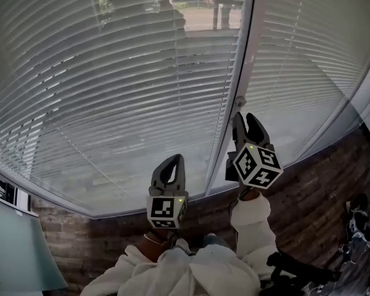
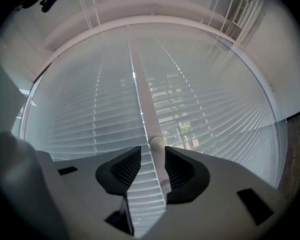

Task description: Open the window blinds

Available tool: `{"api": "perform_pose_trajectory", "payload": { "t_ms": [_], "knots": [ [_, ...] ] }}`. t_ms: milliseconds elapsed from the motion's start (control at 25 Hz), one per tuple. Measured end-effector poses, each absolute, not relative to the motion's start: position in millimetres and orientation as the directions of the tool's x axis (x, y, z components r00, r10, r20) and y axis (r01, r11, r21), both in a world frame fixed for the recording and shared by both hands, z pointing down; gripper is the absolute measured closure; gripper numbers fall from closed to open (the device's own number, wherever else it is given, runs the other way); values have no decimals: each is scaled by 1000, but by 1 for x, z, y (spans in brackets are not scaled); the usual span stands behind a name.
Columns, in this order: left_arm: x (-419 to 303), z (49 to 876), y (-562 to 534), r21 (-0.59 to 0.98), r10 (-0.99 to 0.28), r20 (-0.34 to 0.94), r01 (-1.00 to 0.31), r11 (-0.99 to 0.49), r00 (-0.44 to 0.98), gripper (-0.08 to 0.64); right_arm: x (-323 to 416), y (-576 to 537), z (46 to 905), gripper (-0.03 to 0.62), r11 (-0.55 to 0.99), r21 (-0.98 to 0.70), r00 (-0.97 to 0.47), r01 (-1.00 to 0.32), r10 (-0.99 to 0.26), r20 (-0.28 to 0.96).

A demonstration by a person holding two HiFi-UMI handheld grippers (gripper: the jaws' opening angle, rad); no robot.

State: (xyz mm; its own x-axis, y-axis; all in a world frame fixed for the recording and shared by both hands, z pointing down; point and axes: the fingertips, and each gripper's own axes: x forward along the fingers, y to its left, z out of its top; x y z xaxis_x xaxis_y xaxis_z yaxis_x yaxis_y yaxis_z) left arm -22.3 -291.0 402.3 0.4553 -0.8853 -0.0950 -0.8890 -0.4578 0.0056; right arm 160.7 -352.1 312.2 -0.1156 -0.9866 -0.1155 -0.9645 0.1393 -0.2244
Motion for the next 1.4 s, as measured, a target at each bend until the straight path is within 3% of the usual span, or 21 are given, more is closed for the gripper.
{"api": "perform_pose_trajectory", "payload": {
  "t_ms": [240,600,760,1040,1400],
  "knots": [
    [-13,412,-309,24,-896,-75,-898,-440,437,561,169,-385,316,457,156,-278,-135,-948,-986,-94],
    [7,420,-320,16,-892,-61,-894,-449,447,561,174,-404,313,459,199,-546,-181,-814,-980,-87],
    [7,421,-322,12,-893,-62,-895,-447,445,561,174,-405,314,460,188,-549,-183,-814,-981,-65],
    [6,422,-326,7,-892,-66,-894,-449,448,561,171,-404,312,462,136,-105,-137,-985,-991,-2],
    [6,427,-329,-14,-894,-64,-896,-443,443,561,162,-403,311,463,90,393,-85,-915,-996,28]
  ]
}}
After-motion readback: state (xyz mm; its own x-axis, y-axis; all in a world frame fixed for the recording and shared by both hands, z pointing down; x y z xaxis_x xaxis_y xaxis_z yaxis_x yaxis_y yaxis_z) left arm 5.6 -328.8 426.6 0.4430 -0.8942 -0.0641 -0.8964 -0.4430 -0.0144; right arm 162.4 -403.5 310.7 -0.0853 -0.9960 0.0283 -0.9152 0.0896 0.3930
